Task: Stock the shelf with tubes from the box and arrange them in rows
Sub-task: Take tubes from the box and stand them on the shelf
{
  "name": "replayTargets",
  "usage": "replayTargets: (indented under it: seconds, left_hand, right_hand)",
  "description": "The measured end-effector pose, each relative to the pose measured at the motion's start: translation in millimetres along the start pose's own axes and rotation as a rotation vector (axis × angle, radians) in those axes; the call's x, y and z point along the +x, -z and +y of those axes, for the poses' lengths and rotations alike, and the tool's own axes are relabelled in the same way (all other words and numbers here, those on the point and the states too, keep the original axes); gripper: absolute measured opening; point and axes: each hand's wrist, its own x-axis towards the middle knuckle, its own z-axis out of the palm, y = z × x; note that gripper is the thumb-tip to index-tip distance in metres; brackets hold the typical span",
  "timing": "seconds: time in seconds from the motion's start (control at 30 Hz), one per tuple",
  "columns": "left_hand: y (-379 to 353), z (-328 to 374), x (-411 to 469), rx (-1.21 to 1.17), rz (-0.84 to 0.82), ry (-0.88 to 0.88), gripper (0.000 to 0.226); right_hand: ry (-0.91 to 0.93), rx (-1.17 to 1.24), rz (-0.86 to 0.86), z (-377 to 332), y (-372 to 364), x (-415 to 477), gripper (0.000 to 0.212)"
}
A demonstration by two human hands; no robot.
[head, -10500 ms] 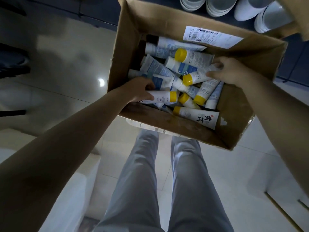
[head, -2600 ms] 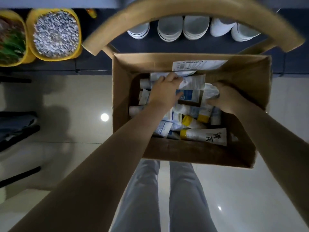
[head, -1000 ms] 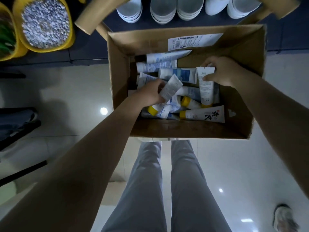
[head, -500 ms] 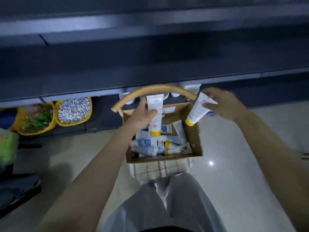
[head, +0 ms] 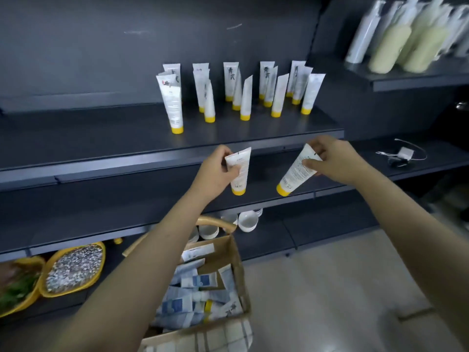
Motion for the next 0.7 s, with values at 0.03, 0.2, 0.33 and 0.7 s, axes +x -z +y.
replayTargets:
  seconds: [0.03,0.2,0.33,0.7]
  left_hand:
    - [-10,11,3,0.008,0.037,0.004,0.018]
    - [-61,67,16,0.049,0.11,-0.006,0.017]
    - [-83,98,22,0.024,0.132,-0.038,0.027]
    - [-97,117,68,0.152,0.178,-0.031,0.018]
  right_hand:
    - [0.012,0.009,0.016,7,15,-1,0.028]
    - [0.08,0.055,-0.005,49,81,4,0.027]
    - [0.192,-0.045,-0.041,64,113,18,0.023]
    - [0.38,-0.171,-0.121,86,131,77,0.025]
